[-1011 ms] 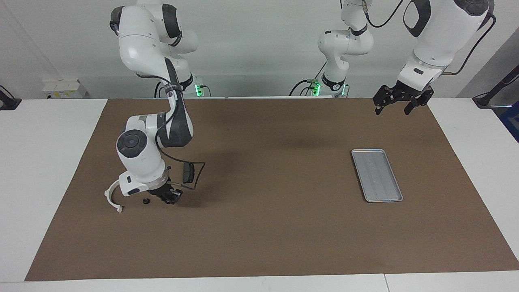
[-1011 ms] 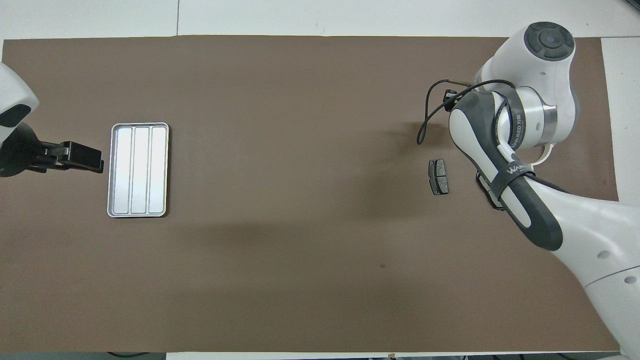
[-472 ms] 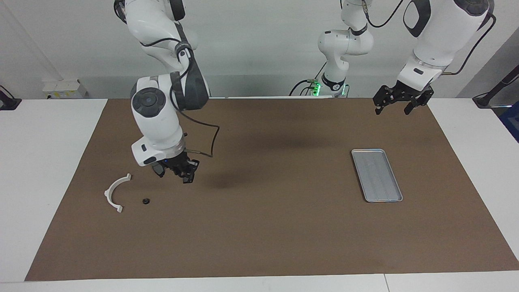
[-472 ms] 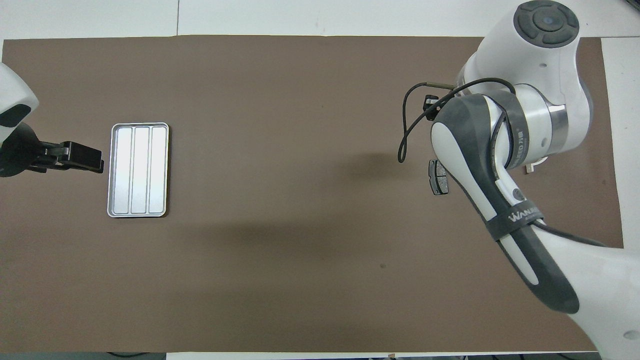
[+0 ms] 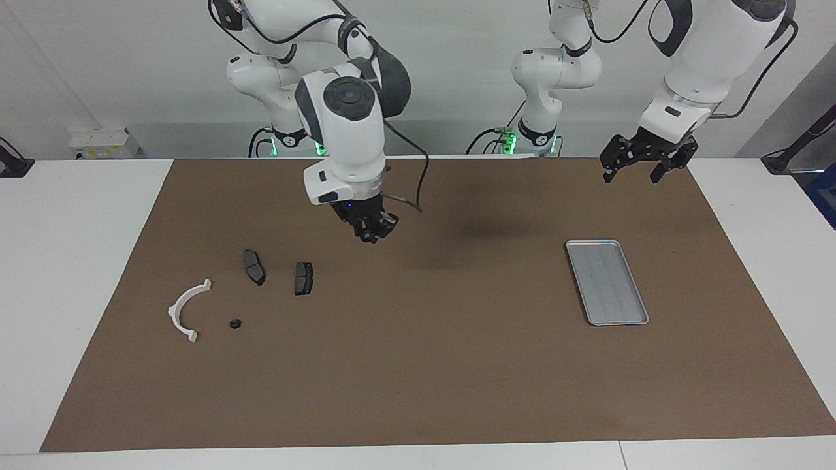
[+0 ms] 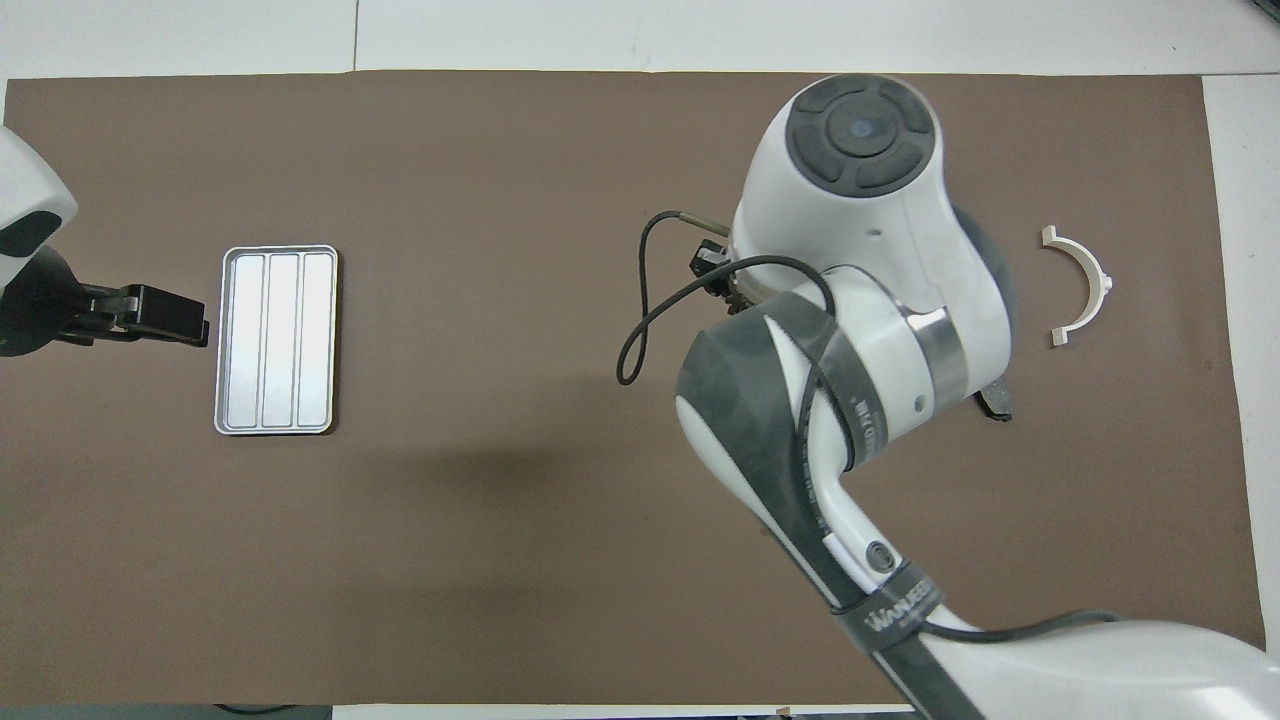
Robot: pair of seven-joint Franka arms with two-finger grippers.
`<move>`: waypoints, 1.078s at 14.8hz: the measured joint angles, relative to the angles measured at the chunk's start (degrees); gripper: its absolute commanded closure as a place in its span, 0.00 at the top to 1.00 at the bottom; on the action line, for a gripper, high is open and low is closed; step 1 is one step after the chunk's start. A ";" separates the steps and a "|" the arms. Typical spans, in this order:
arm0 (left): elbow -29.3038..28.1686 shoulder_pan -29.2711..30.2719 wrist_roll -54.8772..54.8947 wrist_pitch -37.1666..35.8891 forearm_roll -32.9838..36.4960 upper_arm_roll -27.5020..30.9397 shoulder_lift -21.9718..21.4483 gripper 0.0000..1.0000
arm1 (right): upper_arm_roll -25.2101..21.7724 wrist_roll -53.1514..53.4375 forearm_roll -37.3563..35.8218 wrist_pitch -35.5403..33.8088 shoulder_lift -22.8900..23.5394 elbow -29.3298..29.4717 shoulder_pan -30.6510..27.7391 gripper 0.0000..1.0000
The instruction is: Pick bearing gear from pile to tray
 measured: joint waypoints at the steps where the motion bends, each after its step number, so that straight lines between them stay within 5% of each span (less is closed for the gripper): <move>1: 0.00 0.00 -0.44 0.00 0.00 0.09 -0.10 1.00 | 0.14 3.27 0.64 0.21 -0.05 0.04 1.51 0.00; 6: 0.00 0.14 -0.65 0.00 0.00 1.10 -0.14 1.00 | 0.39 11.75 1.39 3.10 -0.12 -2.04 8.34 0.00; 16: -2.33 1.65 -0.67 1.77 0.00 1.33 -0.80 1.00 | 0.41 13.14 1.09 22.27 -0.03 -19.28 13.83 0.00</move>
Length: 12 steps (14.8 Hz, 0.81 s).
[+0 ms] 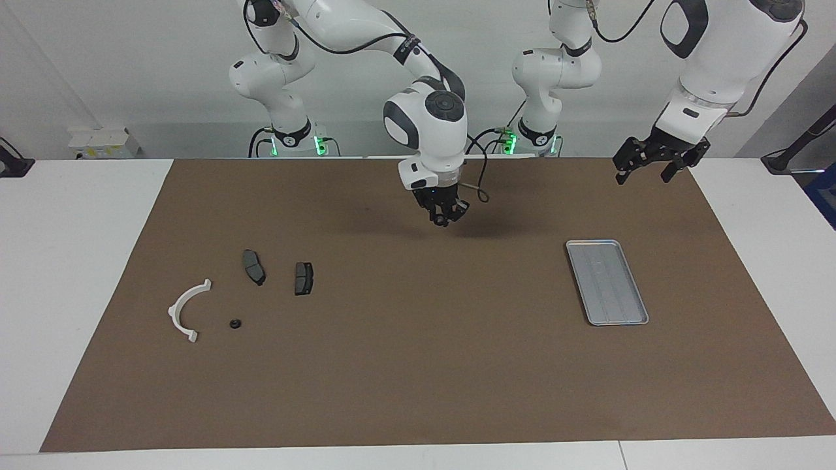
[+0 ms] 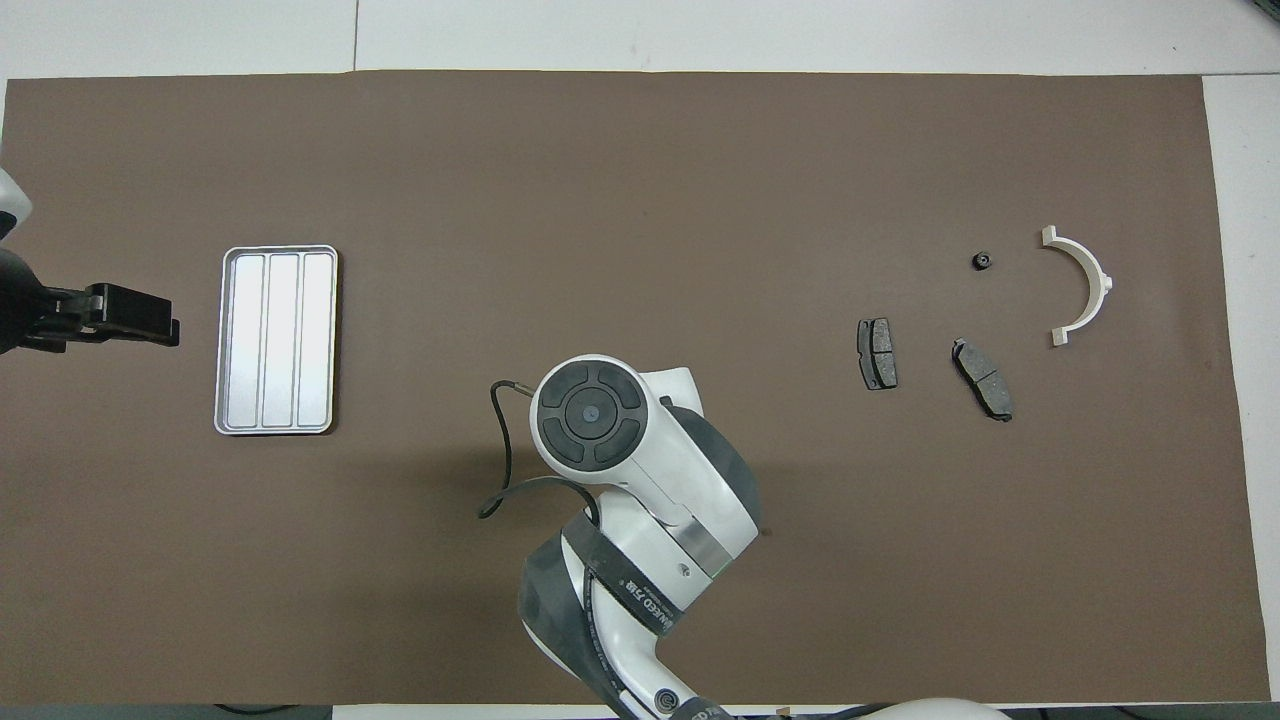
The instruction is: Pick bearing gear from pile to tray
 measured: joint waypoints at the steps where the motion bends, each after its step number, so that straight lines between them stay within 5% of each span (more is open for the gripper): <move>1: -0.44 0.03 0.00 0.41 0.00 0.00 -0.20 1.00 | -0.01 0.00 -0.40 0.76 0.38 -0.73 0.17 0.00; 12: -2.33 0.78 -0.05 2.63 0.00 0.04 -0.85 1.00 | -0.30 0.00 -3.30 7.50 6.73 -1.70 0.98 0.00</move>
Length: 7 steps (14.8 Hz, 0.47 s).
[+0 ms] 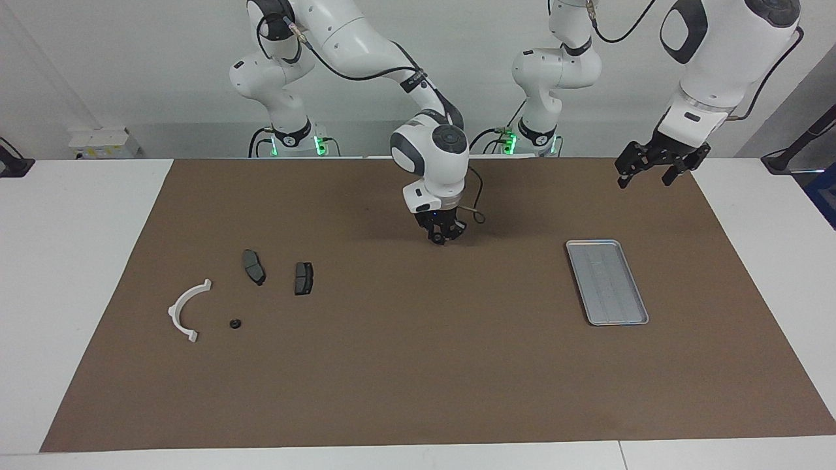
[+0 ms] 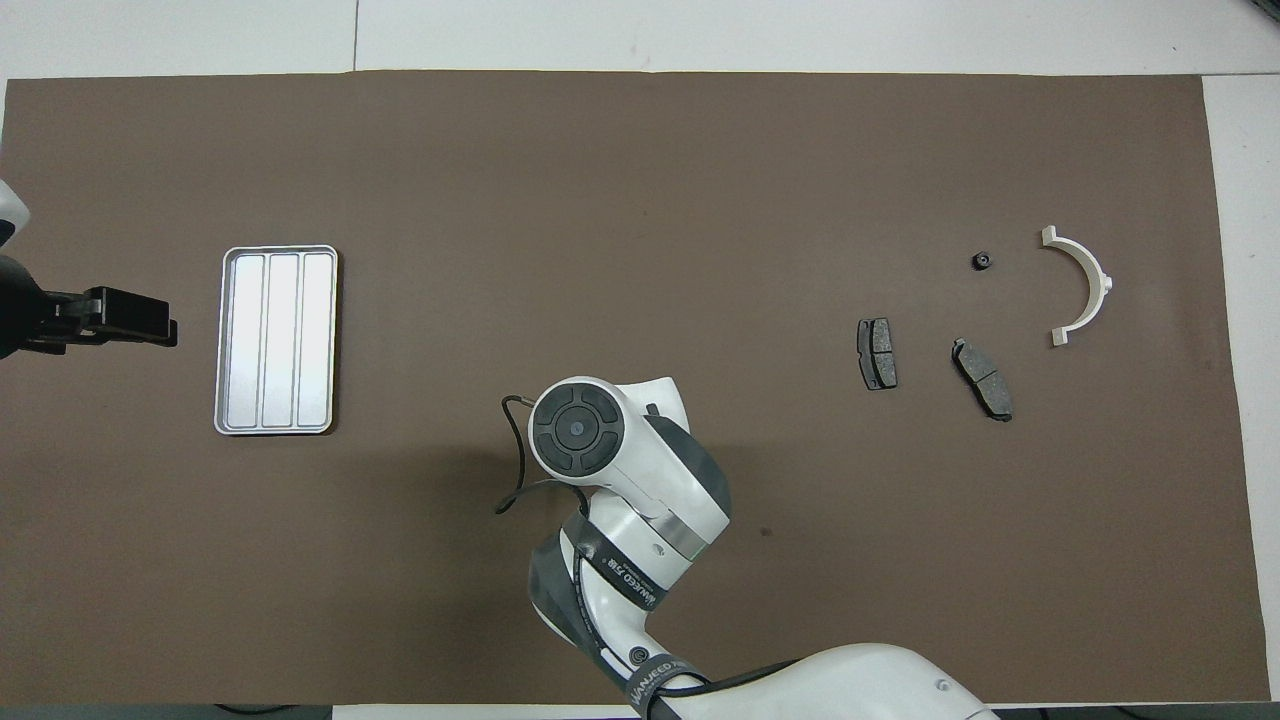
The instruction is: Pick bearing gear from pile to tray
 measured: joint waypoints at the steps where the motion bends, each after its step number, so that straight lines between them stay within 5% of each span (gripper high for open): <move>1: -0.40 0.00 -0.01 0.52 0.00 0.00 -0.12 1.00 | -0.04 0.00 -0.12 0.30 0.40 -0.01 -0.04 0.00; 5: -2.00 0.02 -0.16 1.54 0.00 0.00 -0.88 1.00 | -0.04 0.00 -0.12 0.36 0.46 0.02 -0.05 0.00; 6: -2.13 0.02 -0.17 1.54 0.00 0.00 -1.02 1.00 | -0.04 0.00 -0.12 0.36 0.46 0.02 -0.05 0.17; 7: -2.15 0.02 -0.17 1.54 0.00 0.00 -1.08 1.00 | -0.05 0.00 -0.12 0.36 0.46 0.02 -0.07 0.62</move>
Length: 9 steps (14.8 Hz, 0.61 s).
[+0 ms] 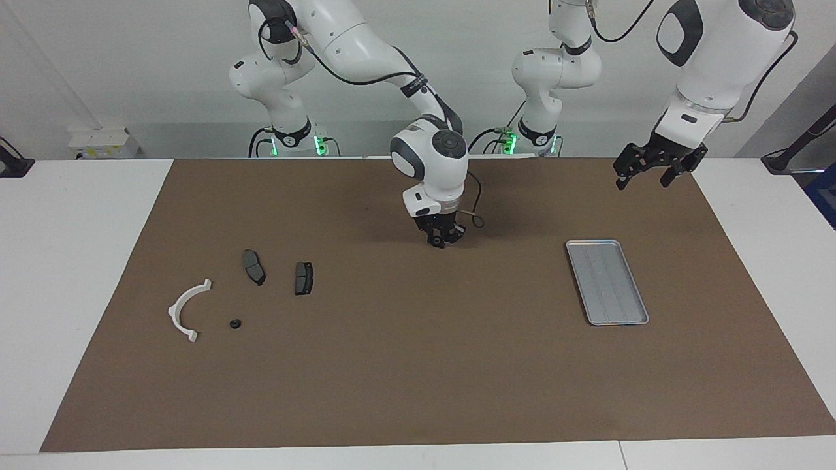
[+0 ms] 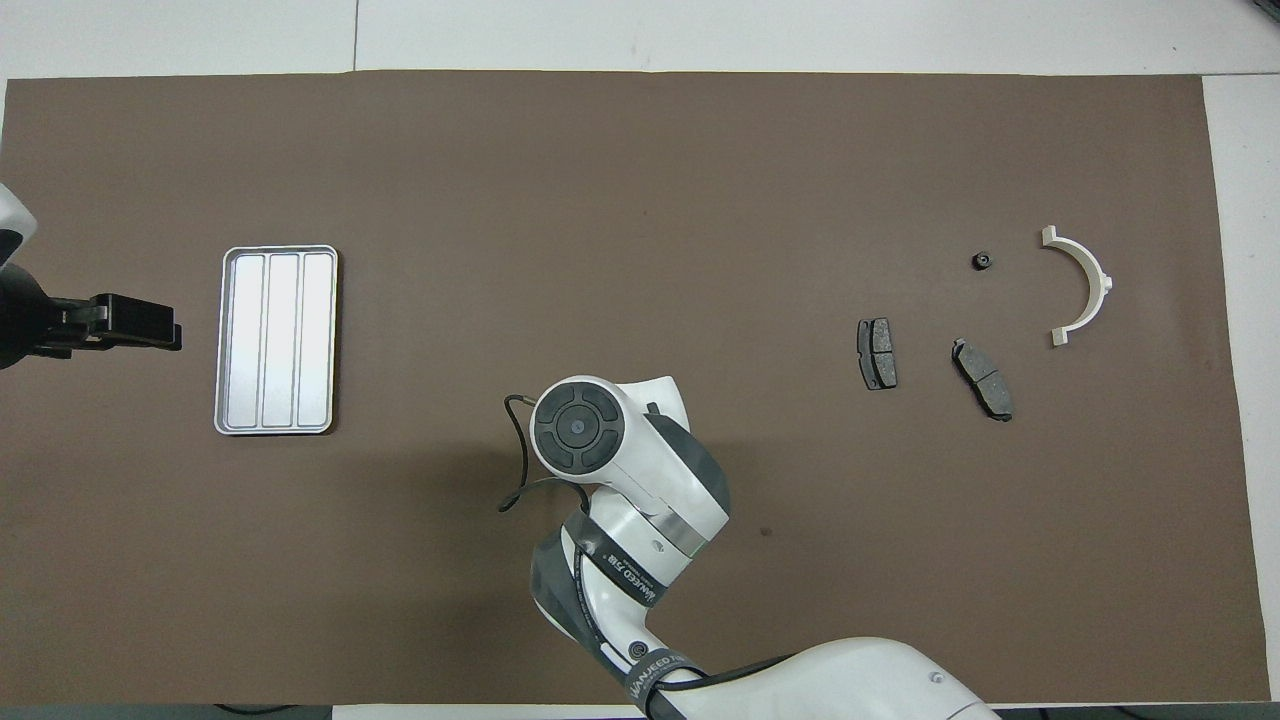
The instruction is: Pick bearing gear from pile to tray
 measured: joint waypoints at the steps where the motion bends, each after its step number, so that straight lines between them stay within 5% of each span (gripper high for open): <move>1: -0.02 0.00 0.00 0.00 0.00 -0.01 -0.02 1.00 | 0.00 0.00 0.00 0.00 0.00 0.00 -0.09 1.00; 9: -0.14 -0.02 -8.76 0.00 0.00 -0.44 -0.02 1.00 | -0.76 -1.20 -0.01 -9.44 -1.20 9.00 -5.70 1.00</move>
